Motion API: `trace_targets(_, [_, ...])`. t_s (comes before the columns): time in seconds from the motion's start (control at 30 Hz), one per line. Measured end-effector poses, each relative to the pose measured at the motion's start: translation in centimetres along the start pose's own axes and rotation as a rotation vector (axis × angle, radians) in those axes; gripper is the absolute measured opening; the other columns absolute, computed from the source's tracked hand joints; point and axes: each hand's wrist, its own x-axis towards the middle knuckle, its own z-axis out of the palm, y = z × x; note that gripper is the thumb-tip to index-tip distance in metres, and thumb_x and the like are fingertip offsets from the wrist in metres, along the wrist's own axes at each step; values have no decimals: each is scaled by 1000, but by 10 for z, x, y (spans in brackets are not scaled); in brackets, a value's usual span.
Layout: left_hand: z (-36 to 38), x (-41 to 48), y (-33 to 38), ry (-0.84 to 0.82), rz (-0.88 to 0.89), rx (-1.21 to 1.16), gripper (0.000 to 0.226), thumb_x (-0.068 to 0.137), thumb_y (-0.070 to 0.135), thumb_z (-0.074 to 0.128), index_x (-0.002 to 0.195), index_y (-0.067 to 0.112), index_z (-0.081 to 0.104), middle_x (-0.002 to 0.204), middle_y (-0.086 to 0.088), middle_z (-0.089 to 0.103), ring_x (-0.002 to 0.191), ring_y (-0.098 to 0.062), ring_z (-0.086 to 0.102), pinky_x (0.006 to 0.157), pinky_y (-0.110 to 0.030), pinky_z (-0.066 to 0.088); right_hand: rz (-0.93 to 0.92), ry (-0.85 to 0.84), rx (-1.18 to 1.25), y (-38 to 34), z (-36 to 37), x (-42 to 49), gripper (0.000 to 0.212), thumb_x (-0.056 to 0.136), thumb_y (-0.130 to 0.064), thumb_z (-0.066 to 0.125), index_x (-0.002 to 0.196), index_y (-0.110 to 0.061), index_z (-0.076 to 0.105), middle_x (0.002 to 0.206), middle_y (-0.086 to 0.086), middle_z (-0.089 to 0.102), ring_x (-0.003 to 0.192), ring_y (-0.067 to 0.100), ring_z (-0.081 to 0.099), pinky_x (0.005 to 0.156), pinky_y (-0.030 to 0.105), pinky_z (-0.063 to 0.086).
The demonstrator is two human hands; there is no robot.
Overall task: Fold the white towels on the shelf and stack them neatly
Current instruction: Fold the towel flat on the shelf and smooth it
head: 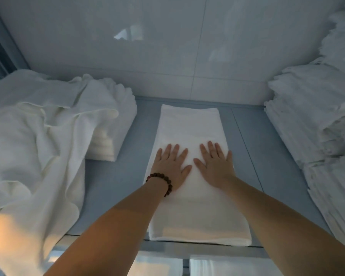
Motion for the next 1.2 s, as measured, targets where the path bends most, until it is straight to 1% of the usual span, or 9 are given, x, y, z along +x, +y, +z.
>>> trace_targets(0.2, [-4,21,-13,-71,72,13,64,92,59,3,148,31,-7,158,0,-10,144,-22,-12,116,-43,-8,1,-31,-2,1,-8,19,64,94,-60,8,149,-31,-7,159,-1,-14,146,20,-13,115,56,-6])
trace_targets(0.47, [-19,-88,-12,-221,152,-66,59,98,50,14,149,28,-7,157,1,-16,142,-22,-19,116,-40,-7,-119,-138,30,-19,-4,-96,61,96,-55,7,149,-30,-9,158,2,-17,145,21,-18,116,51,-10])
trace_targets(0.77, [-36,-167,9,-298,231,-164,66,91,54,35,148,38,6,156,16,-7,141,-7,-19,114,-37,-11,-208,-223,-15,-3,-24,-171,81,89,-67,29,149,-29,-9,157,0,-17,145,18,-16,119,40,-9])
trace_targets(0.87, [-41,-168,8,-284,240,-137,64,92,22,41,148,36,13,156,17,0,143,-7,-9,116,-40,-3,-192,-159,-7,9,-26,-178,78,91,-59,37,150,-24,0,158,0,-8,147,18,-6,118,36,-7])
trace_targets(0.93, [-42,-166,8,-264,235,-104,69,89,4,40,147,33,16,157,15,4,144,-9,-3,116,-40,4,-210,-81,44,17,-29,-184,72,92,-46,50,149,-17,18,157,2,9,146,23,11,118,38,0])
trace_targets(1.03, [-41,-162,7,-224,214,-88,73,85,-7,38,147,28,22,158,10,8,144,-10,2,114,-38,11,-254,52,41,25,-30,-190,65,75,-15,76,134,-6,50,141,12,47,128,30,48,107,49,34])
trace_targets(1.1, [-39,-157,4,-217,191,-100,72,85,-7,38,147,25,21,158,7,7,144,-11,0,115,-35,11,-235,120,33,28,-28,-189,69,60,0,83,125,-3,59,129,14,58,117,30,59,96,50,46])
trace_targets(1.13, [-38,-154,3,-227,183,-103,71,87,-6,39,148,24,19,158,6,5,144,-12,-2,116,-34,9,-233,103,26,28,-28,-189,71,62,7,77,129,-4,55,135,13,54,122,30,54,100,50,41])
trace_targets(1.2, [-36,-147,1,-259,198,-98,69,90,-1,42,149,22,15,158,3,-2,144,-15,-9,117,-30,3,-225,34,-5,28,-24,-187,76,78,13,51,146,-12,29,154,8,22,142,28,24,116,44,10])
